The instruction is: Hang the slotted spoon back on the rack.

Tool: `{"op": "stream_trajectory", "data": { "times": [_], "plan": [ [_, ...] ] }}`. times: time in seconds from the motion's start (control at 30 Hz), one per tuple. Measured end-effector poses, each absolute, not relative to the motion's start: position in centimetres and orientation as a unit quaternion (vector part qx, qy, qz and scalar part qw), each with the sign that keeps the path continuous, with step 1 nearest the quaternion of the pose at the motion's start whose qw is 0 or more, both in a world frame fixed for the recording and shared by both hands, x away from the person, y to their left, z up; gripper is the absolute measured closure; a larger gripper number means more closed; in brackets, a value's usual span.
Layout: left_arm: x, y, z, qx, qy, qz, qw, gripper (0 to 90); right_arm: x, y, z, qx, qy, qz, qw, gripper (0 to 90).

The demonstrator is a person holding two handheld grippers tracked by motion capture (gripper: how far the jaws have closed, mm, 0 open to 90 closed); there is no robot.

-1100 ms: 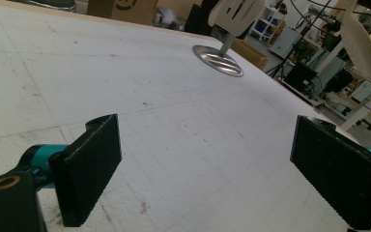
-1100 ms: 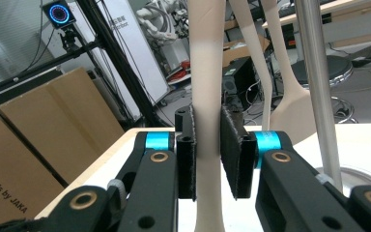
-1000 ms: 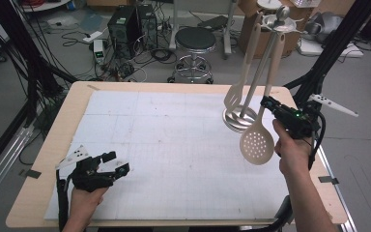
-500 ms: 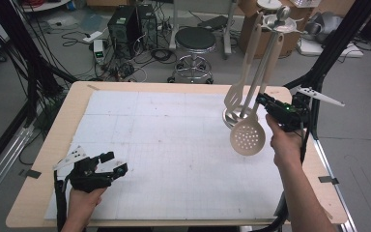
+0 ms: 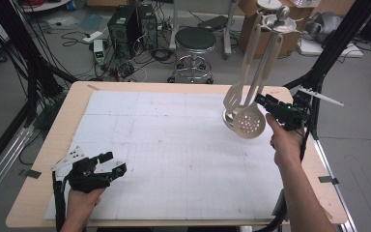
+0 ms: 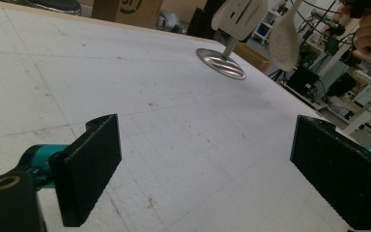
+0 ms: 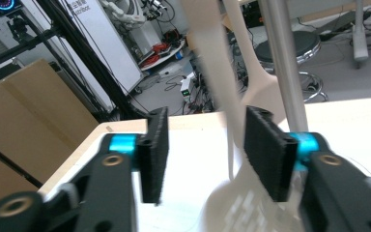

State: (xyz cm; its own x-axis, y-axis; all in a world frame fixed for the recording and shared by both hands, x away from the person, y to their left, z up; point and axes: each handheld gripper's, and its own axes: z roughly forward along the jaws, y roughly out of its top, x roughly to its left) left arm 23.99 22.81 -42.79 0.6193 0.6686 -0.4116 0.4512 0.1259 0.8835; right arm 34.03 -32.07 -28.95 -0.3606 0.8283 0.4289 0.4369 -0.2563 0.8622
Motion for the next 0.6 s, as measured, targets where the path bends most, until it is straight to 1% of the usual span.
{"op": "stream_trajectory", "data": {
  "times": [0.07, 0.13, 0.27, 0.33, 0.6],
  "plan": [
    [24.0, 22.7, -42.8, 0.656, 0.427, 0.086, 0.616, 11.4, 33.7, -32.5, -29.6, 0.54, 0.583, 0.585, 0.161, 46.6],
    [24.0, 22.6, -42.8, 0.656, 0.427, 0.087, 0.616, 11.4, 33.2, -32.7, -30.2, 0.531, 0.584, 0.596, 0.151, 46.2],
    [24.1, 22.4, -42.9, 0.66, 0.426, 0.086, 0.613, 11.4, 32.1, -32.5, -31.2, 0.504, 0.6, 0.608, 0.132, 37.9],
    [24.2, 22.3, -42.9, 0.66, 0.426, 0.086, 0.613, 11.4, 31.7, -32.5, -31.6, 0.498, 0.602, 0.611, 0.131, 34.6],
    [24.5, 21.9, -42.9, 0.663, 0.425, 0.086, 0.61, 11.4, 30.5, -32.3, -33.4, 0.484, 0.609, 0.618, 0.11, 30.2]
  ]
}}
